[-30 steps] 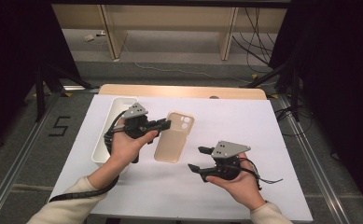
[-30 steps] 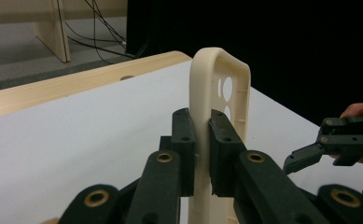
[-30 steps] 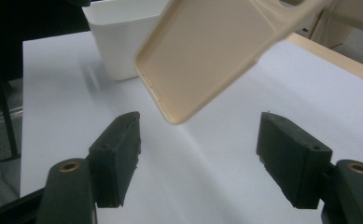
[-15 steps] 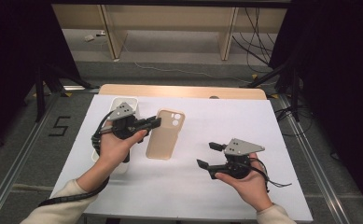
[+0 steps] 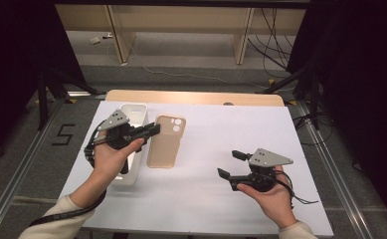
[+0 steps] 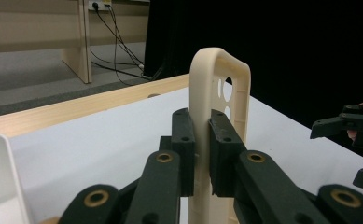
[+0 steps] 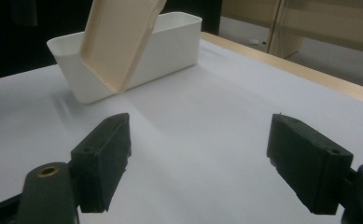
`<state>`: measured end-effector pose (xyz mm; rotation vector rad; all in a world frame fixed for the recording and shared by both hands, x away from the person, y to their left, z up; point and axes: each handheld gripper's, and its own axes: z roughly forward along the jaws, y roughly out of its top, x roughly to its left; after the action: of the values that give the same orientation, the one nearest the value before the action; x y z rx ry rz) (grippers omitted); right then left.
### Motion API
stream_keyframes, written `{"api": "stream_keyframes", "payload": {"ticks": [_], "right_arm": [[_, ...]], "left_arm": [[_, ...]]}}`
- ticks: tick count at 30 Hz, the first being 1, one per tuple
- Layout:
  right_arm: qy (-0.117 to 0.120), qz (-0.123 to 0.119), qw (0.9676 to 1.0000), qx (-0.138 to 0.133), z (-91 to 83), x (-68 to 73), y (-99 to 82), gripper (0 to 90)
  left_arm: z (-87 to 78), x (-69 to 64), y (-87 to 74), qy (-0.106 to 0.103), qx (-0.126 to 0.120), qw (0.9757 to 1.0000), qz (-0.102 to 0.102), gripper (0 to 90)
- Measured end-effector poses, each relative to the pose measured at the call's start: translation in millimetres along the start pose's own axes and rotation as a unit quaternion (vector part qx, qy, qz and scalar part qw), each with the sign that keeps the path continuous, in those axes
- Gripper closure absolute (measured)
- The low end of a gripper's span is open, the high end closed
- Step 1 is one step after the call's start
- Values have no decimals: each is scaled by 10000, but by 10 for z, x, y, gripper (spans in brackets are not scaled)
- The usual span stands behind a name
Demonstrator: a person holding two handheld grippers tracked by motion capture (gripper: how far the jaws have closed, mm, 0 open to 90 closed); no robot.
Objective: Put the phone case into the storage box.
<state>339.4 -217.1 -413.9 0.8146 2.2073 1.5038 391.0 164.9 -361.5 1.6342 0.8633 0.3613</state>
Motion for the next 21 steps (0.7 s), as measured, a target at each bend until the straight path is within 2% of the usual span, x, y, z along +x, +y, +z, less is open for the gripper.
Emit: {"api": "stream_keyframes", "payload": {"ticks": [2,4,6,7,10,13,16,21], "right_arm": [[-51,-73,10000,-42,-4,-17,-11,226],[-79,-8,10000,-59,-14,-16,-21,221],[-129,-82,9999,-43,-25,-35,-33,216],[-90,-32,9999,-111,-20,-34,-42,214],[-157,-26,9999,-18,-52,-40,-55,213],[-197,-39,9997,-152,-54,-51,-77,212],[-253,-25,9997,39,-104,-58,-84,213],[-227,-32,9997,-20,-96,-67,-119,213]], "left_arm": [[-24,21,-2,44,-26,10000,26,820],[-43,34,-2,76,-60,10000,11,820],[-60,52,5,90,-101,9999,11,820],[-69,61,11,99,-119,9999,9,820],[-97,85,30,130,-169,9998,27,820],[-124,110,47,164,-208,9996,46,819],[-152,141,63,196,-268,9994,76,819],[-199,190,89,257,-323,9991,97,819]]}}
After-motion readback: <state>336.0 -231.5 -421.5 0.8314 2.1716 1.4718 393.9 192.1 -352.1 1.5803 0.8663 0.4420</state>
